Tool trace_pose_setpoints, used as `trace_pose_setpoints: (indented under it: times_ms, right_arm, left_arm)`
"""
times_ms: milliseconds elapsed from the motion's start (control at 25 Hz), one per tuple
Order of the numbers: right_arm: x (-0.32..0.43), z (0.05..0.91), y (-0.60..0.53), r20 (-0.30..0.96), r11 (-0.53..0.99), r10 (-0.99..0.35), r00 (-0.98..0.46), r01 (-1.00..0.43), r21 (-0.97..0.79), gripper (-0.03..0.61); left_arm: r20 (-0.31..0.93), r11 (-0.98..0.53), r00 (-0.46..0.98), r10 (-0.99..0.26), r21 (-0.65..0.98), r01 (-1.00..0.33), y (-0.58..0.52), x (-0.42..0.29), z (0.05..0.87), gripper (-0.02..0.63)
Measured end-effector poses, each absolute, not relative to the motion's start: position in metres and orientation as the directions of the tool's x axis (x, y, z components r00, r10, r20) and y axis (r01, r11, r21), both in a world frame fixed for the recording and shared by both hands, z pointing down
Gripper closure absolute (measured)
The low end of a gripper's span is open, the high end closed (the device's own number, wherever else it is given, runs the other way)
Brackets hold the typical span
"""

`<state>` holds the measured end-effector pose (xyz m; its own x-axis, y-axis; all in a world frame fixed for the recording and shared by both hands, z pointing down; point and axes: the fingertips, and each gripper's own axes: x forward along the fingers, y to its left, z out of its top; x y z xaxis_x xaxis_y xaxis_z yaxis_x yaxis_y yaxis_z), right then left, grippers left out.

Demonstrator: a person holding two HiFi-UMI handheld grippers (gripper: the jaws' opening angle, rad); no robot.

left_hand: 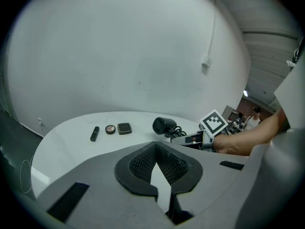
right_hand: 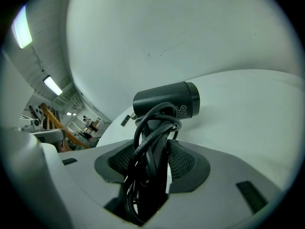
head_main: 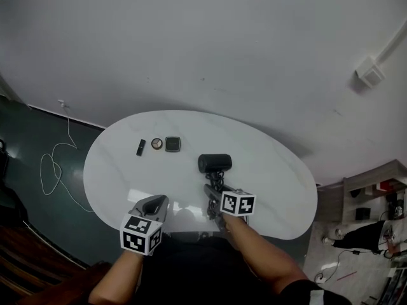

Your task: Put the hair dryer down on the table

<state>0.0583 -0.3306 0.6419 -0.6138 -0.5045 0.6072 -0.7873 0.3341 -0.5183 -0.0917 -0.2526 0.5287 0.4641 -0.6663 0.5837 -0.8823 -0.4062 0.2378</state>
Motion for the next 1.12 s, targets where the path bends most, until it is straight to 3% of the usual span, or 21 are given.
trace_pose_setpoints:
  times_ms: [560,1120]
  right_arm:
    - [0.032,0.683,-0.378,0.695,0.294,-0.531,-0.484,-0.875,-0.385,0.385]
    - [0.021,0.694,-0.388,0.696,0.310,-0.533,-0.481,-0.877,-0.368,0.381]
  left_arm:
    - [0.569,-0.395,0.460,-0.682,0.243,-0.886,-0.241,-0.139,0.518,0.603]
    - [0.571,-0.303,0.399,-0.717,0.259,-0.917,-0.225,-0.166,0.522,0.603]
